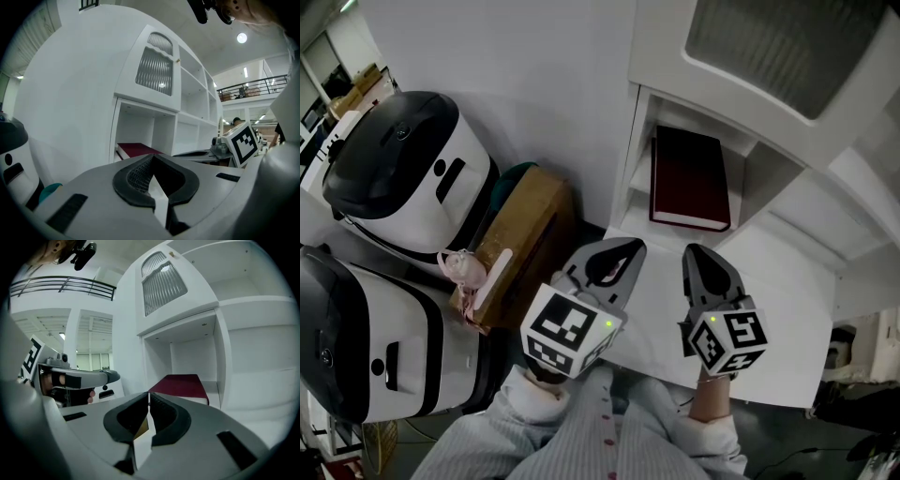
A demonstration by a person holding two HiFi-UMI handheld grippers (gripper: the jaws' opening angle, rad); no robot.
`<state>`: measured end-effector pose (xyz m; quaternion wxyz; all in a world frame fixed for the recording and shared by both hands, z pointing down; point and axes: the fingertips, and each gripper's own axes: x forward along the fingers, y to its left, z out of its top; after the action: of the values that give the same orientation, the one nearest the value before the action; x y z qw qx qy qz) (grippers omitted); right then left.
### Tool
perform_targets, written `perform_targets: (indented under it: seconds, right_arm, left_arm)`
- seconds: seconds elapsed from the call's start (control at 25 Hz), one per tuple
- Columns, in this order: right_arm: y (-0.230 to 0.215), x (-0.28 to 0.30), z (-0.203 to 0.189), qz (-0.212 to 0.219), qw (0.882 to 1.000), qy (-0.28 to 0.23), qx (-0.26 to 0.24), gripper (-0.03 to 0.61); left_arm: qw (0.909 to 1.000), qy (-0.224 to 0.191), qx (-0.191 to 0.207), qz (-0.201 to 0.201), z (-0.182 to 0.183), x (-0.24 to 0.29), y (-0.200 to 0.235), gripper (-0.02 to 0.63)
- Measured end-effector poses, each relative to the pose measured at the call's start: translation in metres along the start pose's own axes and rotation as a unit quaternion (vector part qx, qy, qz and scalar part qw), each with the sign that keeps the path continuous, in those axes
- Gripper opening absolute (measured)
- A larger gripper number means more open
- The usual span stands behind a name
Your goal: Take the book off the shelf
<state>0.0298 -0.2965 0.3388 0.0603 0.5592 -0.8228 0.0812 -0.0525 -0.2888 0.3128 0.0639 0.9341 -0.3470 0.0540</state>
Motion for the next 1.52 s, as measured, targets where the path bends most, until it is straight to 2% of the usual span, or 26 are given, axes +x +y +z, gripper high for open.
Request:
perform_targets:
  seconds: [0.12,0.4,0.52,0.64,0.96,1.24,1.52]
  right_arm:
    - [-0.002,0.002,-0.003,-0.002,1.000,0.008,-0.016,0.016]
    - [-0.005,0.010,-0.008,-0.005,0.996,0.037,-0.087,0.017]
    - [-0.009,0.012,-0.009,-0.002,0.996,0.040,-0.080,0.028]
    - [-0.015,0.015,-0.018,0.004,0.999,0.043,-0.030,0.102]
    - [-0.033,0.023,-0.035,0.009,0.993,0.039,0.113,0.212]
    - [-0.038,0.034,-0.044,0.032,0.975,0.020,0.218,0.259]
    - [-0.041,0.044,-0.051,0.052,0.948,0.006,0.314,0.276]
  left_arm:
    - [1.0000,0.001,-0.001,0.000,0.000,0.001,0.000,0.009]
    - [1.0000,0.005,-0.007,0.000,-0.003,0.003,0.001,0.009]
    - [1.0000,0.005,-0.008,0.001,-0.004,0.003,0.001,0.009]
    - [0.9999,0.006,-0.009,0.003,-0.004,0.003,0.002,0.009]
    - [0.9999,0.010,-0.007,0.011,-0.006,0.001,0.006,0.009]
    - [0.9997,0.012,-0.005,0.020,-0.008,-0.002,0.012,0.009]
    - [0.9995,0.016,-0.007,0.028,-0.011,-0.005,0.020,0.009]
